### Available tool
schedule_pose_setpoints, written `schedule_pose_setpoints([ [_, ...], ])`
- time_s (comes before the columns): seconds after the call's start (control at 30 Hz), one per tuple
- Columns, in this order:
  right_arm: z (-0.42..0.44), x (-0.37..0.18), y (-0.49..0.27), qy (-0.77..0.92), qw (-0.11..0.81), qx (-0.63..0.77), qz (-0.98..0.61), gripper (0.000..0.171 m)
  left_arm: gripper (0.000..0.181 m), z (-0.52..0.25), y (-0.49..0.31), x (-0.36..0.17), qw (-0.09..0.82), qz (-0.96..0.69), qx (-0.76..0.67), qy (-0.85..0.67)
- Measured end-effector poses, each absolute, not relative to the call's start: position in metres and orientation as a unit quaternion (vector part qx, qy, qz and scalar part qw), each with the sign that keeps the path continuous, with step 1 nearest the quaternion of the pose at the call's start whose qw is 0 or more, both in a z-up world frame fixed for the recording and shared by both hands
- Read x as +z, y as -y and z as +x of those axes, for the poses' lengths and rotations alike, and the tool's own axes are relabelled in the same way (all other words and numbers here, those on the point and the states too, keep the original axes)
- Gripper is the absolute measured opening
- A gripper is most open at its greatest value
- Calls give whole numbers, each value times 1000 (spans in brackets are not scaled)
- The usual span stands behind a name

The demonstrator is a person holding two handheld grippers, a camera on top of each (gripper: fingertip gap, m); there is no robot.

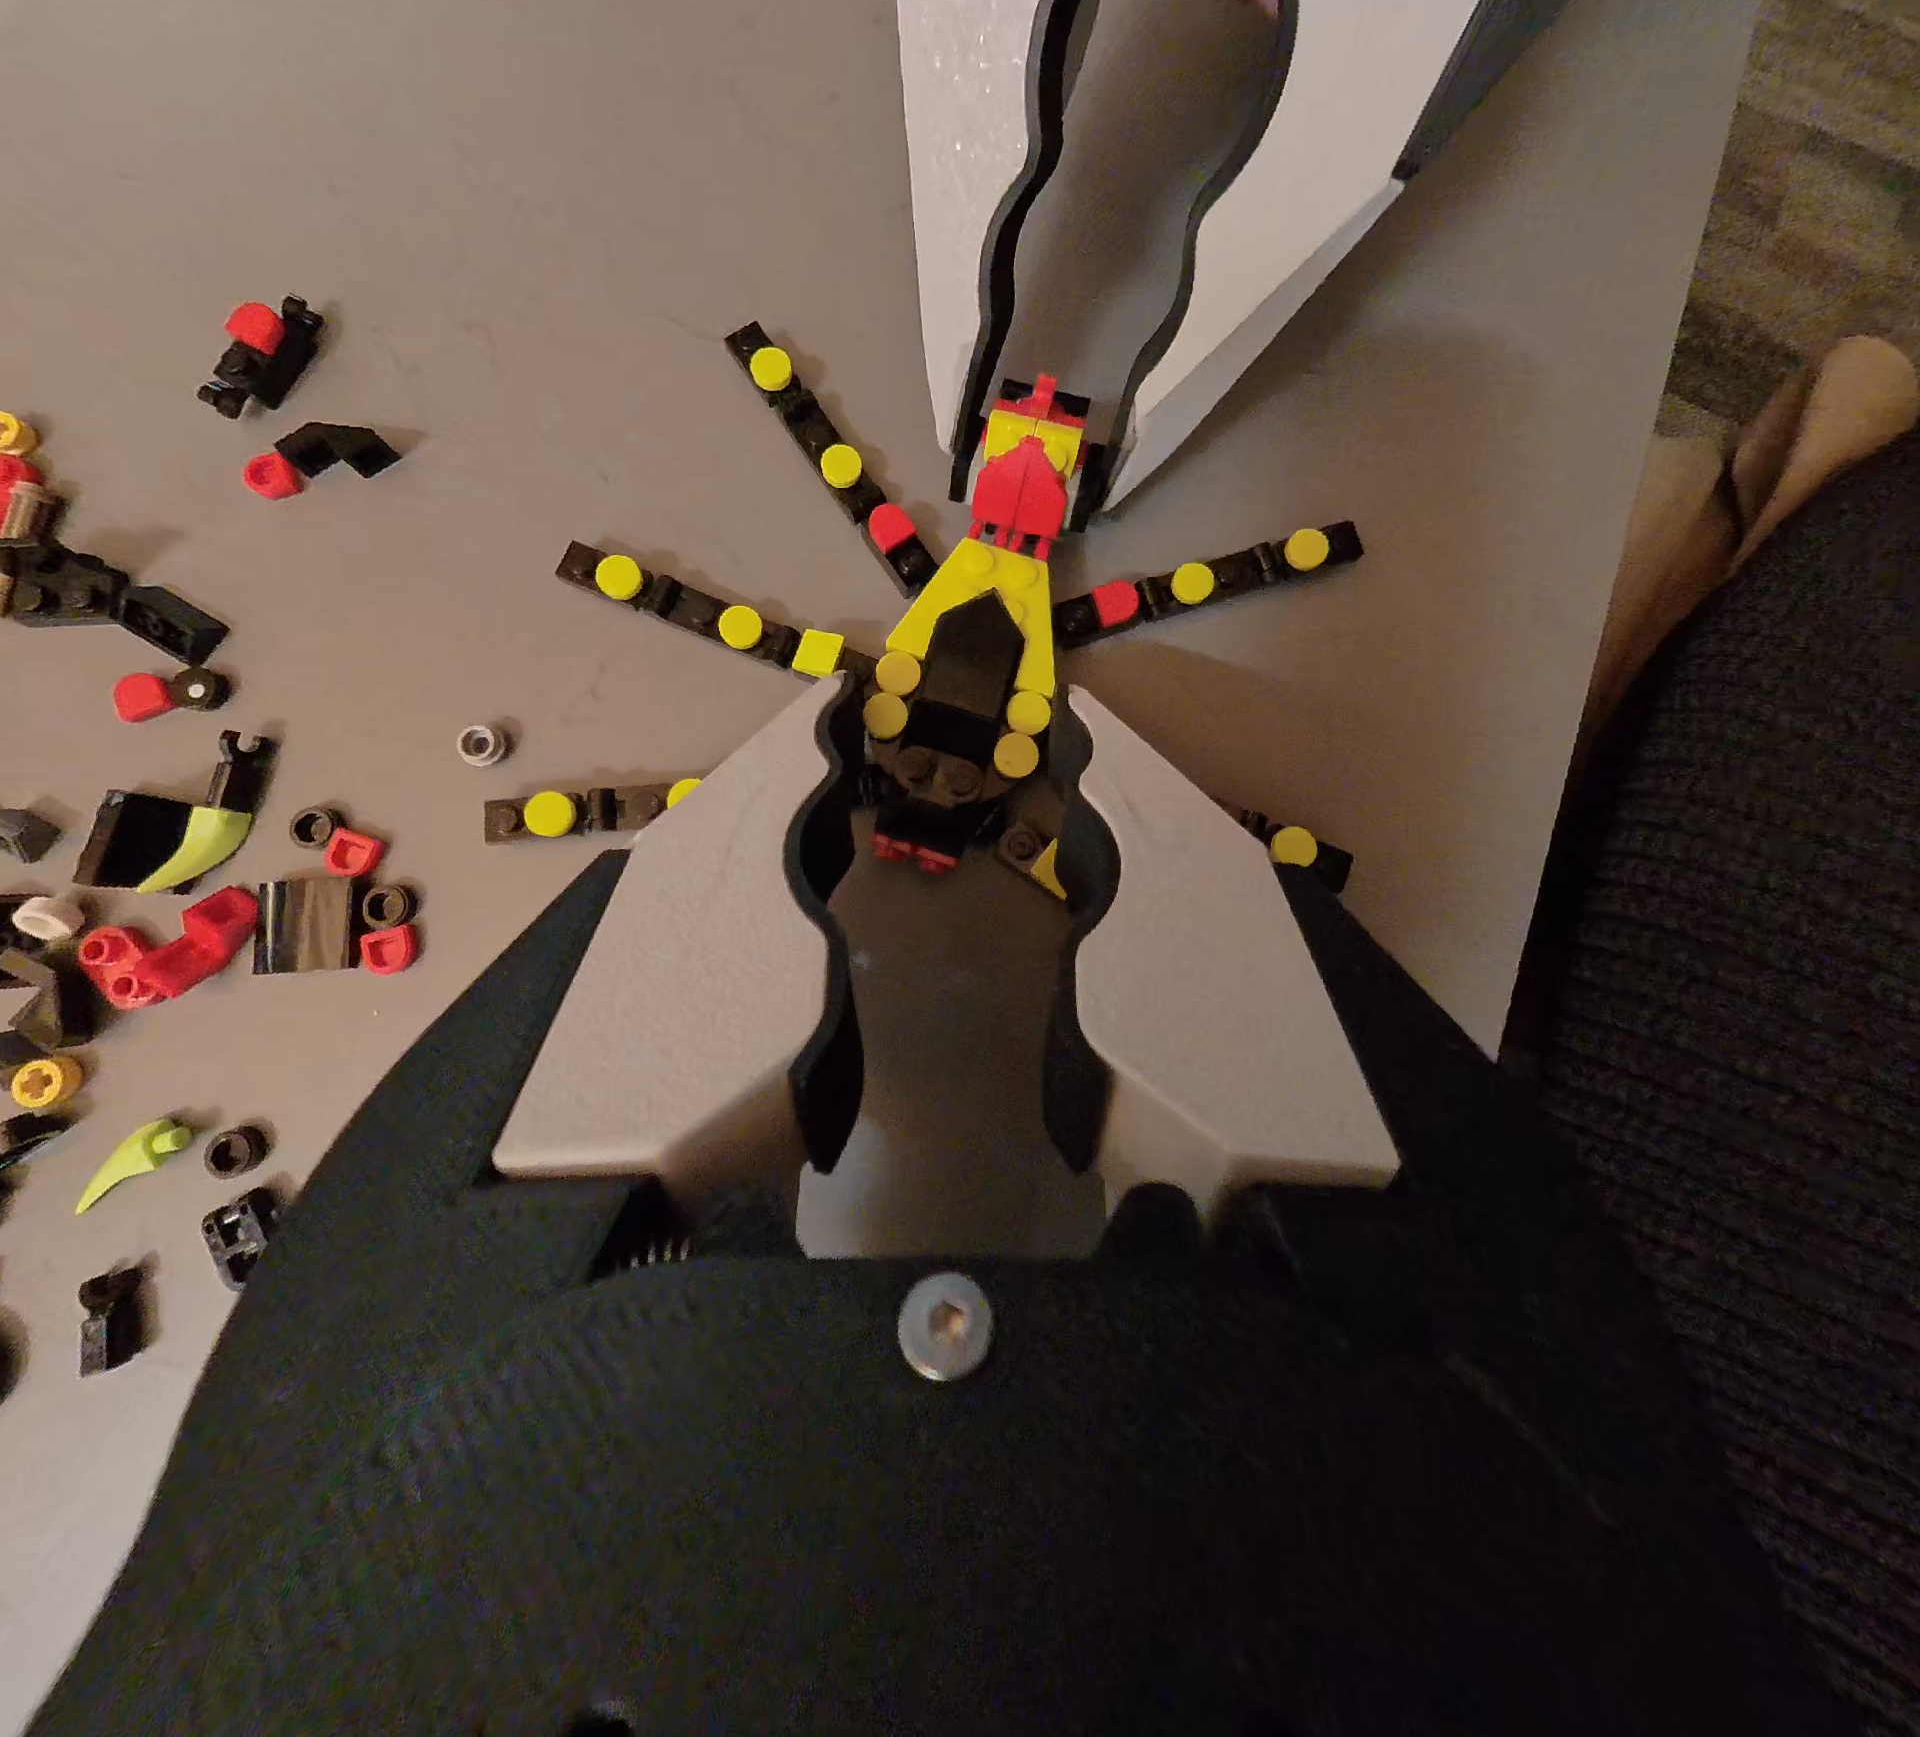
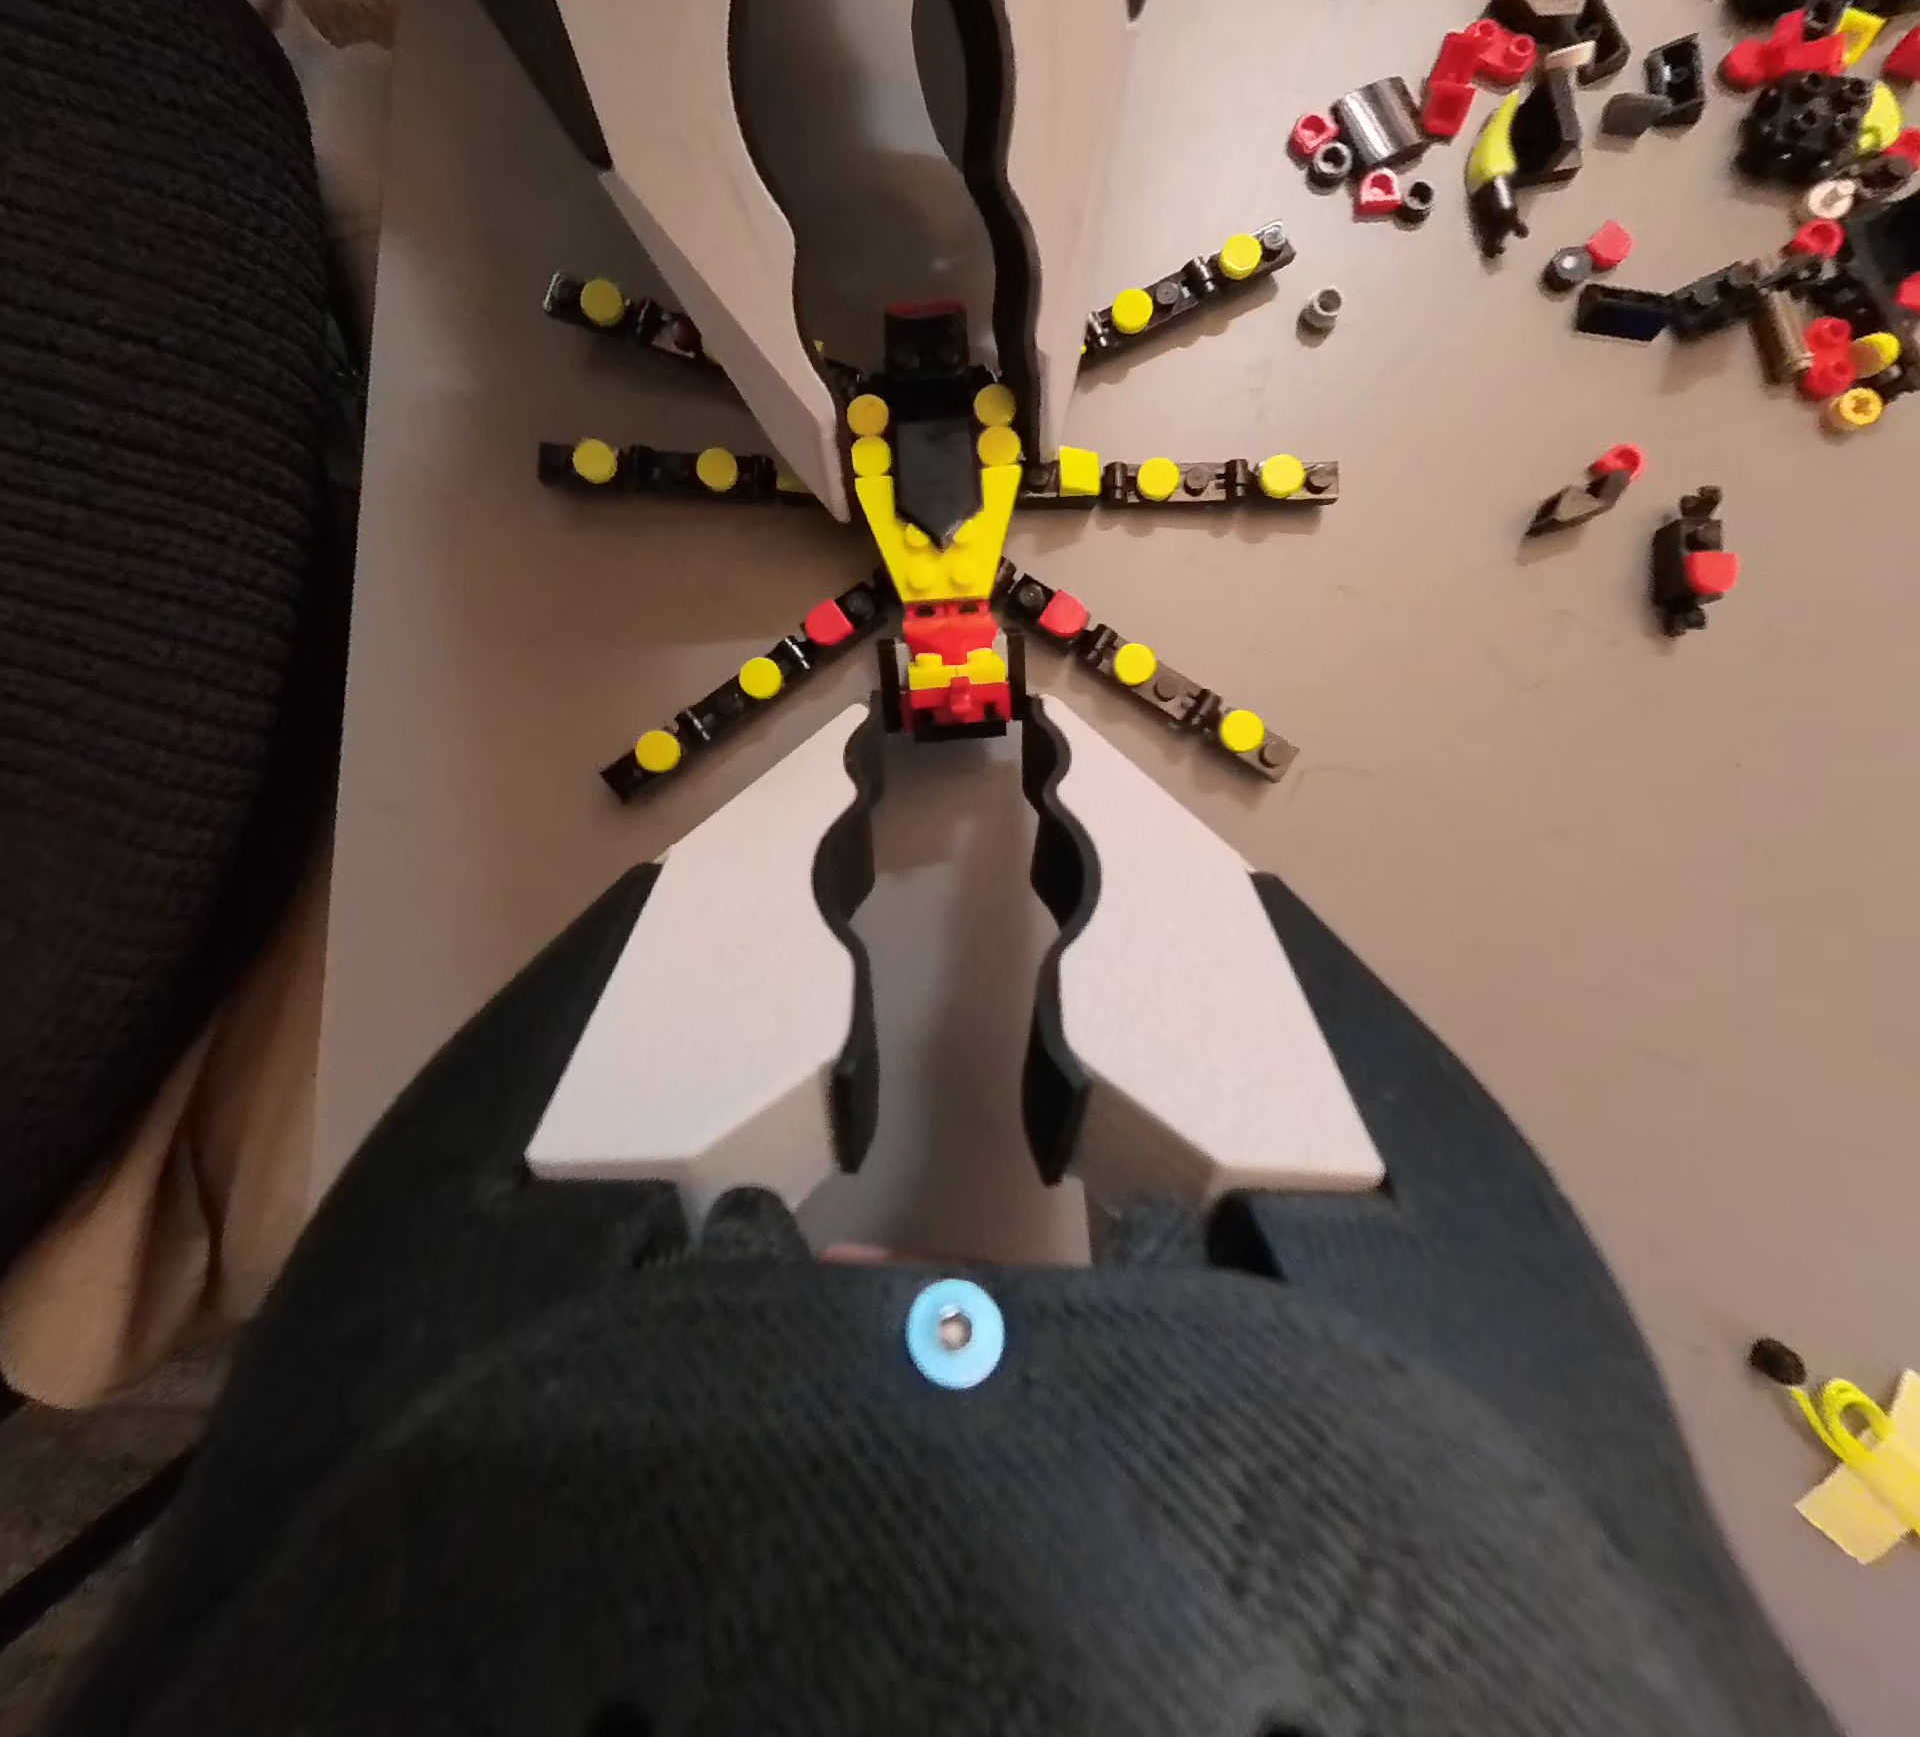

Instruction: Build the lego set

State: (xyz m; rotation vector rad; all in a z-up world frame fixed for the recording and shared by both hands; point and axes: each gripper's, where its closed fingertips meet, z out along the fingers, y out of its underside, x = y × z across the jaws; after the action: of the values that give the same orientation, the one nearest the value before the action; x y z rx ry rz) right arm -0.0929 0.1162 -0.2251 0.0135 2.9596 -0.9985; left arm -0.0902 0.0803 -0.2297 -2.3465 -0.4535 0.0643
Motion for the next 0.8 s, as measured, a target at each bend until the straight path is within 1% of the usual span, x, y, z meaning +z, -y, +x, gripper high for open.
schedule_pose_setpoints([
  [0.37, -92, -221, -114, -943, -10, -332, -3, 24, 34, -89, -80, -230, 358, -917, 26, 175],
  [0.63, -91, -220, -114, -920, 11, -390, 34, 24, 34, -89, -80, -230, 359, -917, 23, 174],
  [0.73, -88, -207, -106, -900, 31, -432, 53, 24, 34, -88, -81, -230, 361, -916, 20, 174],
  [0.8, -93, -215, -110, -915, -18, -402, 25, 25, 35, -88, -82, -230, 358, -918, 22, 171],
])
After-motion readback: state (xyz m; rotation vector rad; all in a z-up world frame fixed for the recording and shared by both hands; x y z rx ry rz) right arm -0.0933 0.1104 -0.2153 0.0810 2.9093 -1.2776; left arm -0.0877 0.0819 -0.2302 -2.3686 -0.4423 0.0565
